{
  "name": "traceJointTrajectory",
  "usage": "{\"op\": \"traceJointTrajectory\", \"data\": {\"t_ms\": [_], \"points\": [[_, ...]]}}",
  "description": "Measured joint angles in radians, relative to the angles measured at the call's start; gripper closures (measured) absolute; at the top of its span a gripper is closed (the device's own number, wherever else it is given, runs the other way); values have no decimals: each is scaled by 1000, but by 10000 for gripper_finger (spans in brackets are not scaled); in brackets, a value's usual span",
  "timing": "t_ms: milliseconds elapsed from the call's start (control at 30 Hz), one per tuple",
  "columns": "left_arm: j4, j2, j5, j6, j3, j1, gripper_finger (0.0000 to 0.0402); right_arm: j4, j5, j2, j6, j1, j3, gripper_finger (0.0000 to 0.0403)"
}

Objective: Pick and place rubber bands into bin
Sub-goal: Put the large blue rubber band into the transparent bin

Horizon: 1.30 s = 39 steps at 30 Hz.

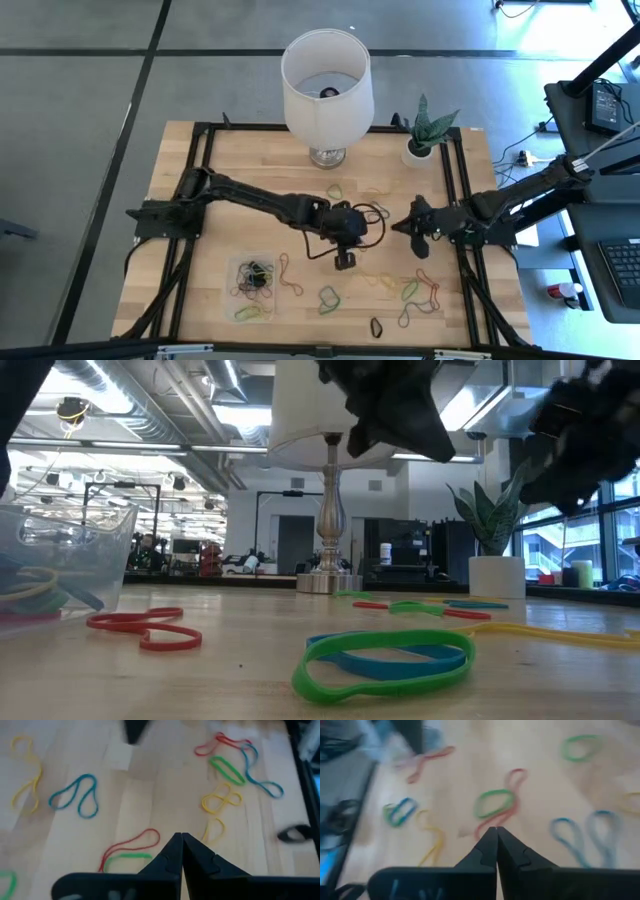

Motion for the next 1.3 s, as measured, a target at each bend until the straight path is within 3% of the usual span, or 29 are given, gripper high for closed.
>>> {"op": "traceJointTrajectory", "data": {"t_ms": [133,267,400,633,767,867,1067,1300], "points": [[-56,-4,147,140,0,33,399,-183,37,116,39,-43,162,401],[-183,-6,298,253,0,93,400,-255,38,281,66,-104,298,401],[-268,-8,389,351,-14,143,399,-363,34,465,114,-144,421,402],[-189,-132,487,383,-263,197,399,-540,3,731,264,-211,573,388],[-47,-254,472,327,-445,229,400,-567,-91,828,360,-287,580,362],[24,-362,392,270,-560,253,400,-563,-147,870,388,-348,570,339],[149,-595,185,179,-749,272,400,-546,-168,897,292,-443,559,292],[283,-765,120,43,-899,271,400,-541,-193,921,186,-508,539,273]]}}
